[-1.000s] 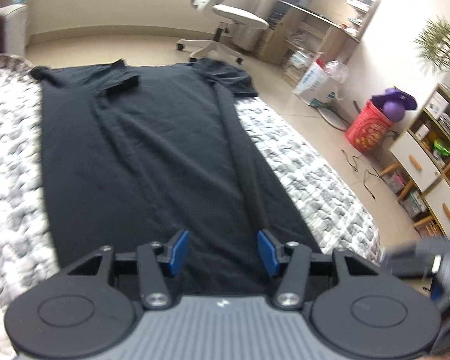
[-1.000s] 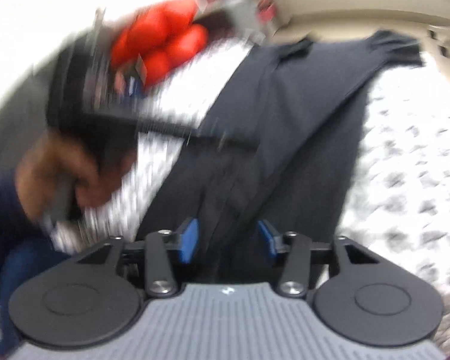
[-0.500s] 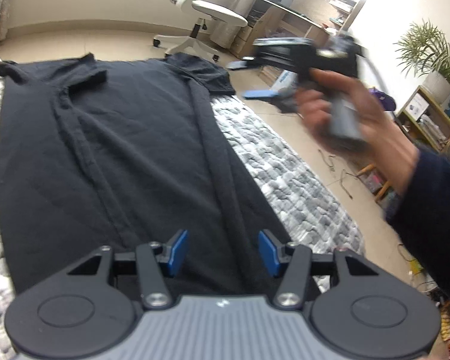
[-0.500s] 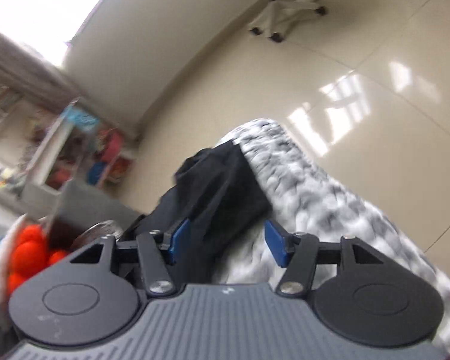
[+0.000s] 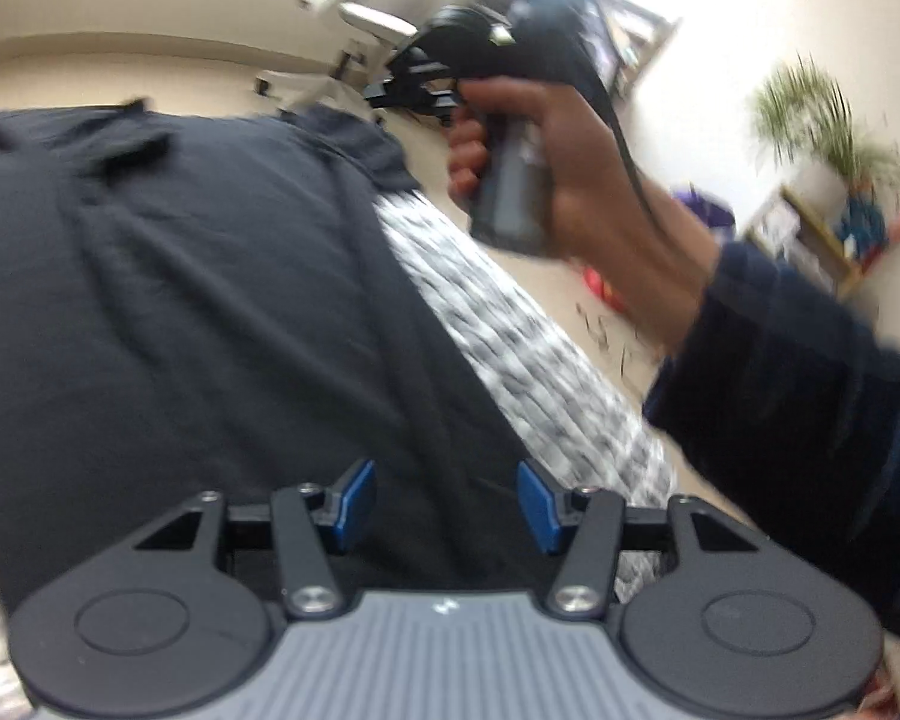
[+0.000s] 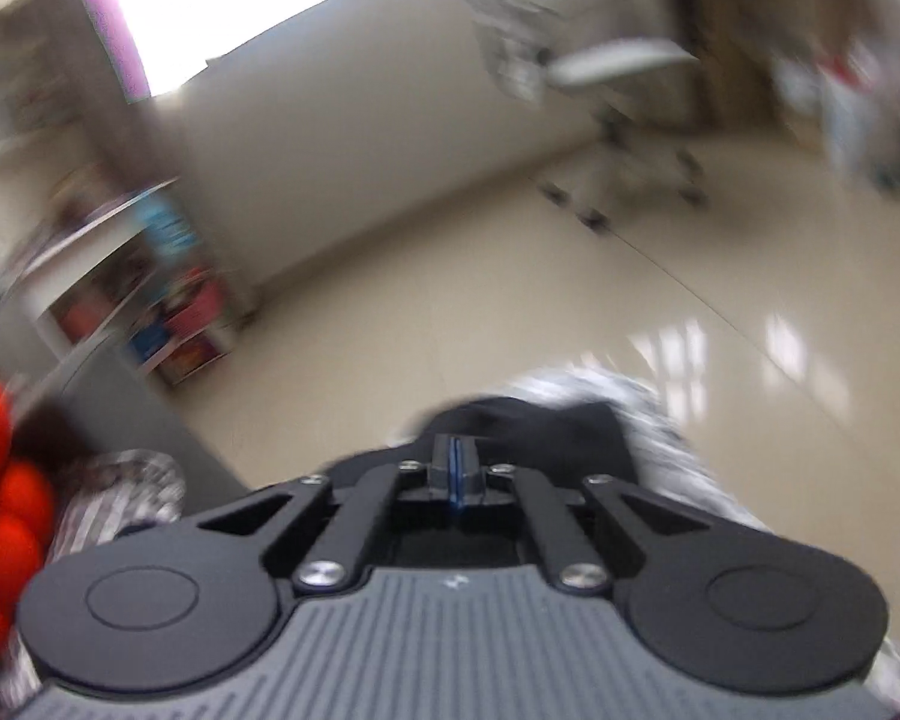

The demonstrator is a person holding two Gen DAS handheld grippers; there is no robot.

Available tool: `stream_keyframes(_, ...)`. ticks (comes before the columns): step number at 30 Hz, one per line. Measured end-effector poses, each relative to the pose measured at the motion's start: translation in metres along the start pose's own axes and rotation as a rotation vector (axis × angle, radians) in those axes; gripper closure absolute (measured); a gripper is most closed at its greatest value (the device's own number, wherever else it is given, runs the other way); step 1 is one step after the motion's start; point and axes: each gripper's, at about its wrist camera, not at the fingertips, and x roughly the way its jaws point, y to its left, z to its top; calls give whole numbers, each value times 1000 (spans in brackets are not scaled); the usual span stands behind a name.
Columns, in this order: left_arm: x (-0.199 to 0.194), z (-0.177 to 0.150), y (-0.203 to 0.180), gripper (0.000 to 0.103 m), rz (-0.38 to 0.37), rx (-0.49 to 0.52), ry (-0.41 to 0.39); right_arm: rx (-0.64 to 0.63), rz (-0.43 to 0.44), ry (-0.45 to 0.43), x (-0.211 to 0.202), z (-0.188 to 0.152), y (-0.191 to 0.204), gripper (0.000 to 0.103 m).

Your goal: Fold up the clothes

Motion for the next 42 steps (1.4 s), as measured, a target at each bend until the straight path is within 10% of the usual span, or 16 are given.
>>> stream_keyframes(8,-33,-2,38,49,124,-87,-69,-27,-32,-49,-3,-4,6,86)
stream_keyframes(11,-32,4,40,49,203,-73,-79,49,-76,-49,-11,3,-26,51)
stream_keyframes(20,-24,21,50,49,392,-55,-109,150,-67,-32,-6,0,-56,52)
stream_keyframes(23,-25,21,53,49,404,-57,-113,43,-94,-46,-2,-1,-33,88)
stream_keyframes(26,-31,23,59,49,405,-88,-120,-39,-143,-109,-4,-3,-10,93)
stream_keyframes(31,-46,35,78,49,417,-151,-181,-345,14,-285,-15,-34,81,93)
stream_keyframes(36,-68,46,106,49,419,-262,-272,-878,154,-127,17,-123,177,93)
stream_keyframes(40,-78,51,129,49,387,-330,-311,-907,251,-16,20,-142,180,88)
stream_keyframes(42,-75,58,136,49,386,-321,-315,-879,307,2,10,-137,171,60)
